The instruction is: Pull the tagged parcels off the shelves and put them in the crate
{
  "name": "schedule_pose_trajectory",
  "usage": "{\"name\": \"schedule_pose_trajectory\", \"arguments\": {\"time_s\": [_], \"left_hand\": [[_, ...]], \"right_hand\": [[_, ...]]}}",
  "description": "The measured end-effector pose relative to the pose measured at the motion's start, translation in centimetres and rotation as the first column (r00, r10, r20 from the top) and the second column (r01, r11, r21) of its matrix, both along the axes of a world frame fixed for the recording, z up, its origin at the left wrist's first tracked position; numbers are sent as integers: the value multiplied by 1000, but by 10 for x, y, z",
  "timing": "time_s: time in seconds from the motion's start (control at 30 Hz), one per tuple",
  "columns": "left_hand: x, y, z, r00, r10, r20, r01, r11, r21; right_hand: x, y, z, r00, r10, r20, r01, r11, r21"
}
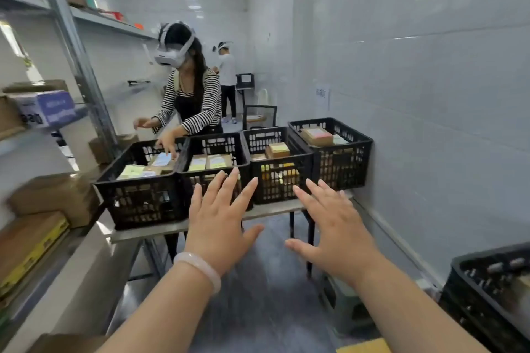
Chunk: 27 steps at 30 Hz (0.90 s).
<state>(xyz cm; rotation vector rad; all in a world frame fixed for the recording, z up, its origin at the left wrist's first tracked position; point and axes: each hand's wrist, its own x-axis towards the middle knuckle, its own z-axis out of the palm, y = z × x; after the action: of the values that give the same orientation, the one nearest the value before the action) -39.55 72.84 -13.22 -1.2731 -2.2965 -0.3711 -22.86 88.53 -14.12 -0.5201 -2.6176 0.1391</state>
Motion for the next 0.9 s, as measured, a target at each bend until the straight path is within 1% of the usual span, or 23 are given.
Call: {"name": "schedule_pose_trajectory", "arguments": {"time_s": [0.17, 0.3, 0.4, 0.57, 0.73, 0.9], "left_hand": [[-69, -86, 33, 976, 205, -77, -200, 977, 69], [-103, -164, 52, 915, 392, -96, -380, 917, 120], [-118, -227, 65, 836, 532, -133, -517, 846, 134], [-118, -313, 87, 707, 691, -152, -662, 722, 199], [-114, -375, 94, 534, 834, -139, -808, 551, 207], [-111, -426, 96, 355, 934, -24, -913, 353, 204]], "right_hand": [[-107, -66, 25, 975, 216, -55, -214, 976, 46], [-183, -123, 39, 911, 397, -108, -386, 916, 109], [-235, -177, 54, 821, 556, -130, -536, 829, 157], [-291, -265, 86, 632, 762, -144, -736, 648, 197], [-328, -327, 100, 453, 883, -124, -866, 469, 175], [-355, -382, 95, 279, 953, -115, -947, 293, 130]]}}
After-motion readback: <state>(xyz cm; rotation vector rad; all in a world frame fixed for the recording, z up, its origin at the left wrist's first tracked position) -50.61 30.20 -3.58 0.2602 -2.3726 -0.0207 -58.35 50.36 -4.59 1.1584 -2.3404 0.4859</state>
